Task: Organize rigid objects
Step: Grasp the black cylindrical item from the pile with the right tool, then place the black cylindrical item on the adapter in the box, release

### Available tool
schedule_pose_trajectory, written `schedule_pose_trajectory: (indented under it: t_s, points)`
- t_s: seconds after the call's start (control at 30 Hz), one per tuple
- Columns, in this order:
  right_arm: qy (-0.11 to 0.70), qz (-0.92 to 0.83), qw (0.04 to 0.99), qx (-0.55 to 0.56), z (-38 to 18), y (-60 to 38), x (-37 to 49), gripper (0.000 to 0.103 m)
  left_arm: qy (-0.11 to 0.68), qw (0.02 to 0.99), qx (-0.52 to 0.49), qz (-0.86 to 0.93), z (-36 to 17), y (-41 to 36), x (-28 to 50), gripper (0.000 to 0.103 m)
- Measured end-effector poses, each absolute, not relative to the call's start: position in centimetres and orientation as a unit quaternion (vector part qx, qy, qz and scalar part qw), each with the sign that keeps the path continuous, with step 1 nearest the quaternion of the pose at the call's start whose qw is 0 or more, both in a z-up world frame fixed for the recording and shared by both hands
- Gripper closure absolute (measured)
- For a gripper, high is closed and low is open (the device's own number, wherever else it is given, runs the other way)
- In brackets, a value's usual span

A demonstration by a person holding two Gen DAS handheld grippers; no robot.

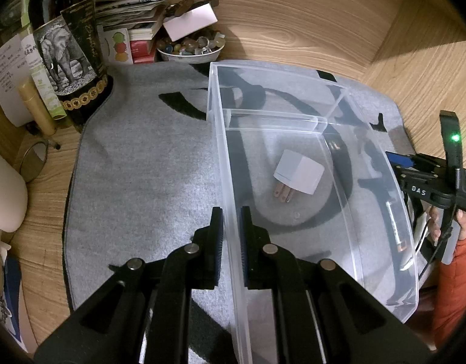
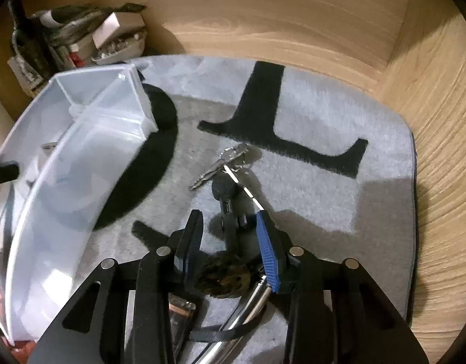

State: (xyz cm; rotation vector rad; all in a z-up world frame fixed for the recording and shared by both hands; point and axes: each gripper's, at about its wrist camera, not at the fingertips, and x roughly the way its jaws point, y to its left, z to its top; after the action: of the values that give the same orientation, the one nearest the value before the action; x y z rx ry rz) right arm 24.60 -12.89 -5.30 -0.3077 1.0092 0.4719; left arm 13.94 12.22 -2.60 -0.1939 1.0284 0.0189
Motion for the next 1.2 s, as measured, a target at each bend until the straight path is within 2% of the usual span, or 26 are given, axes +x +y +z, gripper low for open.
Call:
schedule_pose_trajectory:
  t_s: [0.17, 0.77, 1.0, 1.2]
  points:
    - [0.476, 0.205, 0.841, -0.156, -5.5, -12.6, 25.1, 0.079, 0.491, 0.866, -0.093, 0.008, -2.6, 12.1, 13.9, 0.094]
    - [0.355, 0.292, 0.880, -0.116, 3.6, -9.5, 20.0, 0.079, 0.492, 0.866, -0.093, 0.007, -2.6, 12.3, 14.0, 0.094]
    - [0.345, 0.325, 0.873, -0.115, 4.1, -6.0, 19.9, 0.079, 0.491, 0.866, -0.093, 0.007, -2.6, 12.3, 14.0, 0.094]
    - [0.366, 0.333, 0.860, -0.125, 2.2, -3.2, 20.6, 0.079, 0.492, 0.866, -0.092, 0.006, -2.6, 12.3, 14.1, 0.094]
